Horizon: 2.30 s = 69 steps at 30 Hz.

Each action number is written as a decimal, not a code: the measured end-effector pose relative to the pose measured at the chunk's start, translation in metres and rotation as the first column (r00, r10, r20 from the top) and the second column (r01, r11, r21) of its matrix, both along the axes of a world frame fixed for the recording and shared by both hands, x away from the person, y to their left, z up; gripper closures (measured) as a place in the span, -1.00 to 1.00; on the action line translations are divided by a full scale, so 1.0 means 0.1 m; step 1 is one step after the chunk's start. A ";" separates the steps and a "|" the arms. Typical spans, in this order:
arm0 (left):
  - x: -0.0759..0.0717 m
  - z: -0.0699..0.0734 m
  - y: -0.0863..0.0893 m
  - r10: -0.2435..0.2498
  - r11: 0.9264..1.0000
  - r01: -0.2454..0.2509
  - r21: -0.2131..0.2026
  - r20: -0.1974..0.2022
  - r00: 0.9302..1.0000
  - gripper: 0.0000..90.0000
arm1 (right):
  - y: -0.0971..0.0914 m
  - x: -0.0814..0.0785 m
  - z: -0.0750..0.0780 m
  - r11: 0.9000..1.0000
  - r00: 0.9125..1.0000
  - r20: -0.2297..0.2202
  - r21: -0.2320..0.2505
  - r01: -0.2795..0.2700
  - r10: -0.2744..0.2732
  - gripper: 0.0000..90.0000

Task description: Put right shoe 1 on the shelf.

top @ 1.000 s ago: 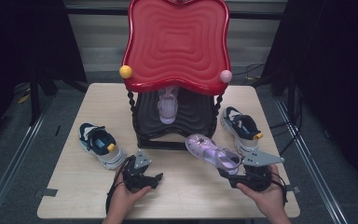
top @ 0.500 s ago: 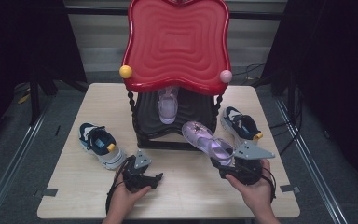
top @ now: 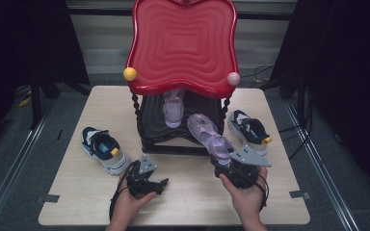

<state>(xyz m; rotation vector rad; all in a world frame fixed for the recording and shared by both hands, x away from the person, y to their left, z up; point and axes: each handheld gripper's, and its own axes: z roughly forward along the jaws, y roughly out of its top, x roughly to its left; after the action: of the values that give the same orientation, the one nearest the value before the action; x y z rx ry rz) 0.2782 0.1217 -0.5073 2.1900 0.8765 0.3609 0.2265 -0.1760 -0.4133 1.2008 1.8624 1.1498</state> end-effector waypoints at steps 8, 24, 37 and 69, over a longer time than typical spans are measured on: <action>0.00 0.00 0.00 0.000 1.000 0.000 -0.001 0.000 1.000 -0.55 | 0.14 0.07 -0.02 0.998 0.998 0.020 0.008 0.058 -0.058 -0.17; 0.00 0.00 0.00 -0.001 1.000 0.001 -0.003 0.000 1.000 -0.55 | 0.23 0.28 0.08 0.983 0.985 0.042 0.084 0.164 -0.168 -0.17; 0.00 0.00 0.00 -0.002 1.000 0.002 0.000 0.000 1.000 -0.55 | 0.49 0.42 0.13 0.966 0.964 0.084 0.063 0.249 -0.254 -0.17; 0.00 0.00 0.00 -0.003 1.000 0.003 0.002 0.000 1.000 -0.55 | 0.71 0.84 -0.03 0.915 0.922 0.059 0.158 0.371 -0.384 -0.17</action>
<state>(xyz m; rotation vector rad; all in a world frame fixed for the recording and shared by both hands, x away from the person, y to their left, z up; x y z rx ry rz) 0.2783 0.1217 -0.5072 2.1926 0.8737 0.3602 0.3105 -0.1046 -0.4160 1.4871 1.4168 1.1094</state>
